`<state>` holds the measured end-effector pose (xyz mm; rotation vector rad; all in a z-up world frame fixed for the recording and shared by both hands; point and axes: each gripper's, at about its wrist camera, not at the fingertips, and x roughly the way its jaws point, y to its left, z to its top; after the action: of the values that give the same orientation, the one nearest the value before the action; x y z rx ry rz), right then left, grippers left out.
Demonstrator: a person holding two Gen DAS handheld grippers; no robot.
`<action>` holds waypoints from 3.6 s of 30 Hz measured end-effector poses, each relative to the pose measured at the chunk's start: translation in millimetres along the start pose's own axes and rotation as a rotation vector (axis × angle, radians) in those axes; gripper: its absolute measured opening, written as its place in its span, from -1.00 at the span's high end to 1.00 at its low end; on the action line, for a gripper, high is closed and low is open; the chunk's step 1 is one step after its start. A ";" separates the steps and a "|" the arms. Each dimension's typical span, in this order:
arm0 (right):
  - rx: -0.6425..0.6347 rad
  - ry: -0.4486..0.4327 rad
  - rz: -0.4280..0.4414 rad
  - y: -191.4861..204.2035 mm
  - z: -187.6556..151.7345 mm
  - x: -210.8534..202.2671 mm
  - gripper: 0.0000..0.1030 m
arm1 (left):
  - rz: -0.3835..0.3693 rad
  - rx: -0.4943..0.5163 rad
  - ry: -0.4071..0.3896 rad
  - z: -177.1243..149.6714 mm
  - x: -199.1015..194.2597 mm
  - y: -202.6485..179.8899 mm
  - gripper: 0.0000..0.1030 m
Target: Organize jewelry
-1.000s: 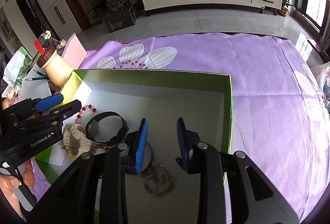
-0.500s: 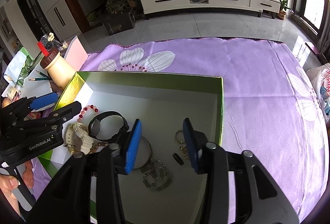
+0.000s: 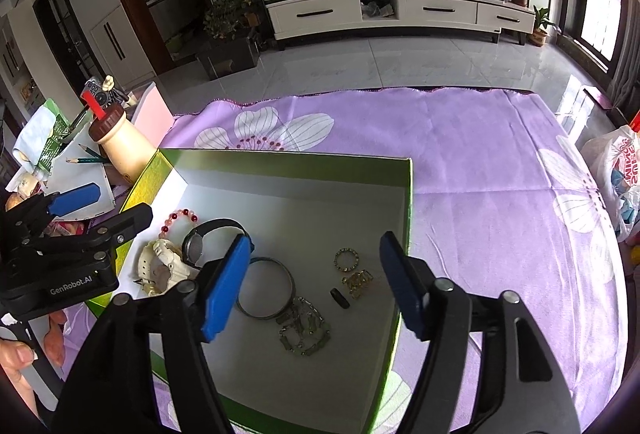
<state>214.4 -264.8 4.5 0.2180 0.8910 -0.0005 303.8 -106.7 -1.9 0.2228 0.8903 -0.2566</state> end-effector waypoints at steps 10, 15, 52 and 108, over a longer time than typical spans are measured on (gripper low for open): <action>-0.032 -0.012 -0.058 4.7 -2.6 -15.1 -0.75 | 0.003 -0.011 -0.022 -3.1 -16.6 4.7 -0.95; -0.057 -0.010 -0.085 8.3 -6.7 -23.9 -0.97 | 0.011 -0.019 -0.030 -5.3 -27.7 8.3 -0.96; -0.078 -0.014 -0.139 18.9 -15.7 -56.2 -0.97 | 0.023 -0.067 0.061 -16.8 -61.8 14.9 -0.96; -0.055 0.020 -0.135 15.1 -16.5 -25.3 -0.97 | 0.055 -0.067 0.089 -19.8 -34.1 15.9 -0.96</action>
<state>187.2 -249.1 16.8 0.1066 0.9229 -0.0994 273.7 -81.4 14.2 0.1972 0.9781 -0.1662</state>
